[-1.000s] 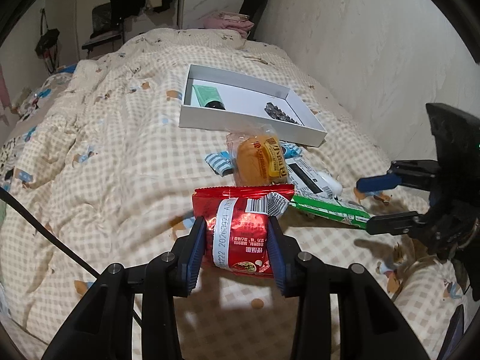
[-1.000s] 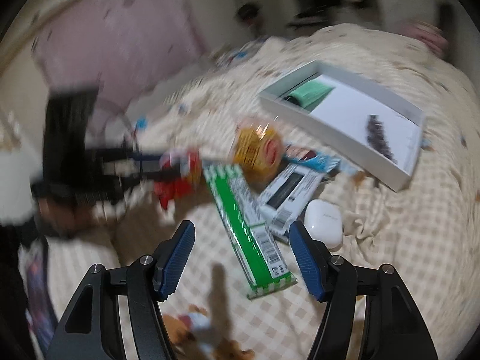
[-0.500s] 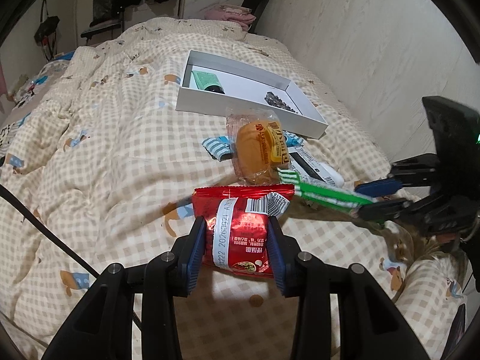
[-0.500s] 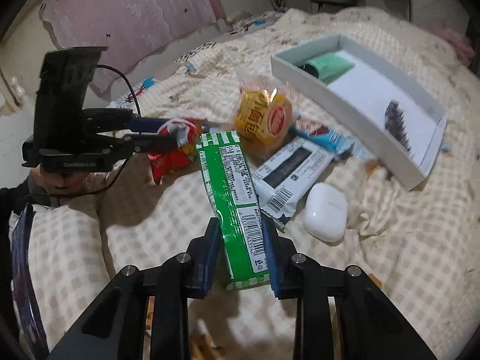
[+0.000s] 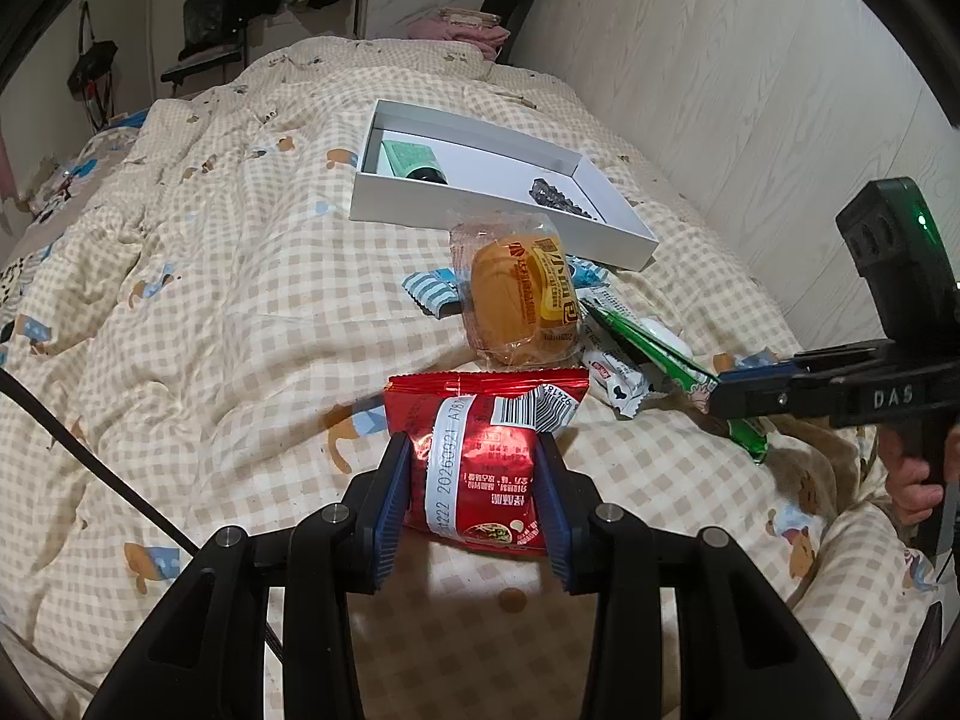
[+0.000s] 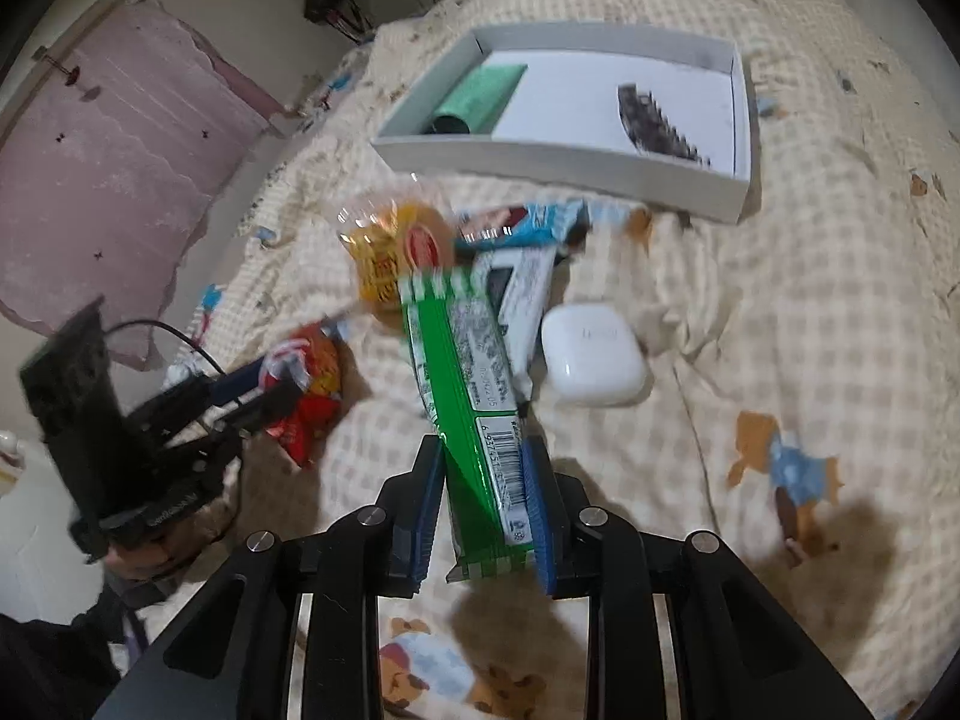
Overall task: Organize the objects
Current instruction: 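Grasp the green gum pack with the right gripper while the left holds the red bag, then lift the green pack with the right gripper while the left carries the red bag toward the box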
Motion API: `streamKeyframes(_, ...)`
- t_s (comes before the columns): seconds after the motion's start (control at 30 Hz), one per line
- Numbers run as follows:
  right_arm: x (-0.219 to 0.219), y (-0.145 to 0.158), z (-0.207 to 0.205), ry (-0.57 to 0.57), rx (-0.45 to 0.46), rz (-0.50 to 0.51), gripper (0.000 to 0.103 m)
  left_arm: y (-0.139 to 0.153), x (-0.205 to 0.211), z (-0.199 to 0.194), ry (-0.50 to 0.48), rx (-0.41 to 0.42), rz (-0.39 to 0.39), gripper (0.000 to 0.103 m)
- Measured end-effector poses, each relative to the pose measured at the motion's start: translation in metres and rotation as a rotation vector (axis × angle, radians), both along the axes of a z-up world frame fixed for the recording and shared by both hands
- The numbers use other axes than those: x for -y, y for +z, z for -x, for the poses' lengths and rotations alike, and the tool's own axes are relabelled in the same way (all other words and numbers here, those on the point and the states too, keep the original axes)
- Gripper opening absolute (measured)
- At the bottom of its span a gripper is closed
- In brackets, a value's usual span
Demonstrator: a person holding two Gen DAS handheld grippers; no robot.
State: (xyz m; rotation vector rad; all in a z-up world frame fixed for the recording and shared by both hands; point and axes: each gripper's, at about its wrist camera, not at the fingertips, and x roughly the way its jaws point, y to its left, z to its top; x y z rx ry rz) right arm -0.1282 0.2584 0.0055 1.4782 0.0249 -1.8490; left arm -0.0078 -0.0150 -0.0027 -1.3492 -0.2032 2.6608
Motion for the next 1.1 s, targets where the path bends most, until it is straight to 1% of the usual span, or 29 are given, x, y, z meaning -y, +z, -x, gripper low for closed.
streamKeyframes(0.1,0.002,0.003,-0.004,0.03,-0.043,0.001,0.028,-0.001,0.0,0.001,0.0,0.004,-0.002,0.043)
streamKeyframes(0.17,0.004,0.006,-0.01,0.075,-0.086,-0.01,0.028,-0.001,0.0,0.001,0.0,0.003,-0.002,0.043)
streamKeyframes(0.33,0.006,0.009,-0.021,0.154,-0.145,0.001,0.029,-0.002,0.0,0.0,-0.001,0.005,-0.002,0.043)
streamKeyframes(0.43,0.008,0.007,-0.024,0.197,-0.143,0.008,0.03,-0.002,0.0,0.001,-0.002,0.004,-0.001,0.043)
streamKeyframes(0.57,0.014,0.003,-0.024,0.266,-0.148,-0.017,0.03,-0.002,0.001,0.001,-0.002,0.004,0.0,0.043)
streamKeyframes(0.63,0.016,0.002,-0.022,0.295,-0.135,-0.023,0.031,-0.002,0.0,0.0,-0.002,0.004,-0.001,0.043)
streamKeyframes(0.7,0.015,0.001,-0.02,0.304,-0.132,-0.024,0.031,-0.001,0.0,0.0,-0.002,0.004,0.0,0.043)
streamKeyframes(0.73,0.016,0.001,-0.02,0.319,-0.128,-0.028,0.032,-0.001,0.0,0.0,-0.002,0.003,0.0,0.043)
streamKeyframes(0.8,0.016,0.001,-0.021,0.344,-0.136,-0.041,0.039,-0.001,0.0,0.0,-0.002,0.004,-0.001,0.043)
streamKeyframes(0.83,0.017,0.001,-0.022,0.358,-0.142,-0.048,0.05,-0.002,0.0,0.001,-0.002,0.004,-0.001,0.043)
streamKeyframes(0.87,0.017,0.0,-0.022,0.363,-0.142,-0.05,0.051,-0.002,0.0,0.0,-0.002,0.004,-0.001,0.043)
streamKeyframes(1.0,0.017,-0.008,-0.02,0.344,-0.092,-0.051,0.05,-0.002,0.0,0.0,-0.002,0.004,-0.001,0.043)
streamKeyframes(1.03,0.016,-0.009,-0.019,0.325,-0.077,-0.045,0.043,-0.002,0.0,0.0,-0.001,0.003,-0.002,0.043)
streamKeyframes(1.07,0.015,-0.009,-0.017,0.309,-0.071,-0.048,0.03,-0.002,0.0,0.0,-0.002,0.003,-0.001,0.043)
streamKeyframes(1.1,0.014,-0.009,-0.016,0.29,-0.065,-0.044,0.03,-0.002,0.0,0.0,-0.002,0.003,-0.001,0.043)
